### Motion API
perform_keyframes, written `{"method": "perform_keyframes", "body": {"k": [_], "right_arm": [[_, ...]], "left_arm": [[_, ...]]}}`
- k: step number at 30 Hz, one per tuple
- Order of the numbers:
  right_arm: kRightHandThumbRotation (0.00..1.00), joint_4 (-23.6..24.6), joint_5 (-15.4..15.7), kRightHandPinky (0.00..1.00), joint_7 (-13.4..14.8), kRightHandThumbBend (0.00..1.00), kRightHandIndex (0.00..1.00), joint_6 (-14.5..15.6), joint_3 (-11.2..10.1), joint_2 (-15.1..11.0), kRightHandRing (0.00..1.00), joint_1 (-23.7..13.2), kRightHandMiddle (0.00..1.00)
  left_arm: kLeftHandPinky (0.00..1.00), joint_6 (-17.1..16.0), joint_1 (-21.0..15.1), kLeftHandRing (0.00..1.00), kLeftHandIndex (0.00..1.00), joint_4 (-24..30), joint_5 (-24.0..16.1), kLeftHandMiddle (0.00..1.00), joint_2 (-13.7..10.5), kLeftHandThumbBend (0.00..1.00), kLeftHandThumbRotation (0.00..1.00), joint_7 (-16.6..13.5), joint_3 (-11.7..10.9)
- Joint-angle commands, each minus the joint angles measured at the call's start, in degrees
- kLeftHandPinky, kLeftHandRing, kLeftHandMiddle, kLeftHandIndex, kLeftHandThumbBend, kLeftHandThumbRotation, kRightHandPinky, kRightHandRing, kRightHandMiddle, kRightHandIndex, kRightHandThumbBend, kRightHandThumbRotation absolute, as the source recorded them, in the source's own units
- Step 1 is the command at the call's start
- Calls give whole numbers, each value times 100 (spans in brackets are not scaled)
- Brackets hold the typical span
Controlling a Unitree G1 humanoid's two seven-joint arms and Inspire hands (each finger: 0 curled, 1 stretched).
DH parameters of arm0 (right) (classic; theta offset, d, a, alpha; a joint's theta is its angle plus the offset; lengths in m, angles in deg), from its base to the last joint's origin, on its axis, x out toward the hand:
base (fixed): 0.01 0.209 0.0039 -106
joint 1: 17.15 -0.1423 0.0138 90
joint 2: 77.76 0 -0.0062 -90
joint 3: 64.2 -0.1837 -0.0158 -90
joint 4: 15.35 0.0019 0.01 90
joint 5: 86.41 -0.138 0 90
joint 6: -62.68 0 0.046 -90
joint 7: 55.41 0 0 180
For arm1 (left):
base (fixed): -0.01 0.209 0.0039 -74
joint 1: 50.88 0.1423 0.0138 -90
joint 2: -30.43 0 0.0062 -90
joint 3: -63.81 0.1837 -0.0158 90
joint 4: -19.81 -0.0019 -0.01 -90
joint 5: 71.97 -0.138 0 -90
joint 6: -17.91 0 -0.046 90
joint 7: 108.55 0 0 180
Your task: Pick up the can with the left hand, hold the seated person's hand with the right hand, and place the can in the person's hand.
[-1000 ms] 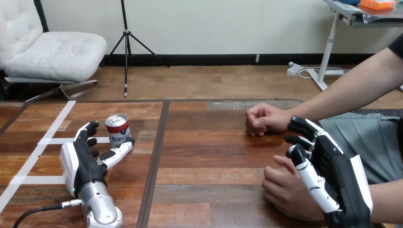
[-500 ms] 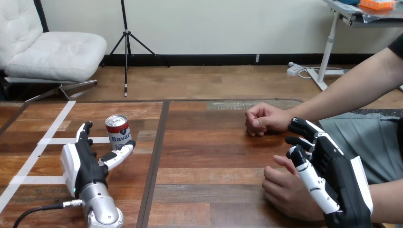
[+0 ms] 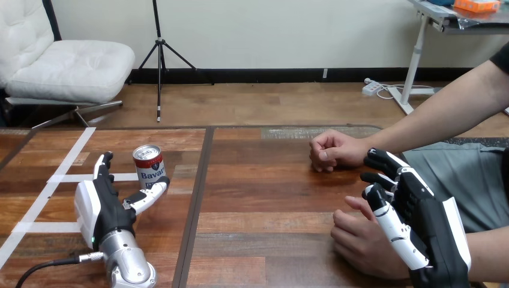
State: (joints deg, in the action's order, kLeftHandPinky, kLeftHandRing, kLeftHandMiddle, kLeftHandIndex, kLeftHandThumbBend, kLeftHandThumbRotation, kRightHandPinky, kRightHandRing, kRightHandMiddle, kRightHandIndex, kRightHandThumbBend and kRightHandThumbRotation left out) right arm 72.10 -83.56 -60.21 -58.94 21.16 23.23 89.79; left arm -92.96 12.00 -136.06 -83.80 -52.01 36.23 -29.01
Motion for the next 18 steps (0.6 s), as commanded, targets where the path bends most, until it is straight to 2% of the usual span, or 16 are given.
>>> {"method": "perform_keyframes", "body": {"k": [1,8,18], "right_arm": [[67,303,-26,70,6,57,83,-60,19,-69,79,-217,84],[67,288,-40,70,-5,57,83,-69,29,-68,79,-216,84],[66,270,-21,71,13,57,83,-83,24,-67,80,-205,85]], "left_arm": [[76,-82,-311,85,88,170,-99,90,-118,80,2,-99,61],[74,73,-341,84,87,136,-152,89,-151,79,3,-132,103],[73,7,-351,83,86,130,-93,88,-155,79,3,-45,64]]}}
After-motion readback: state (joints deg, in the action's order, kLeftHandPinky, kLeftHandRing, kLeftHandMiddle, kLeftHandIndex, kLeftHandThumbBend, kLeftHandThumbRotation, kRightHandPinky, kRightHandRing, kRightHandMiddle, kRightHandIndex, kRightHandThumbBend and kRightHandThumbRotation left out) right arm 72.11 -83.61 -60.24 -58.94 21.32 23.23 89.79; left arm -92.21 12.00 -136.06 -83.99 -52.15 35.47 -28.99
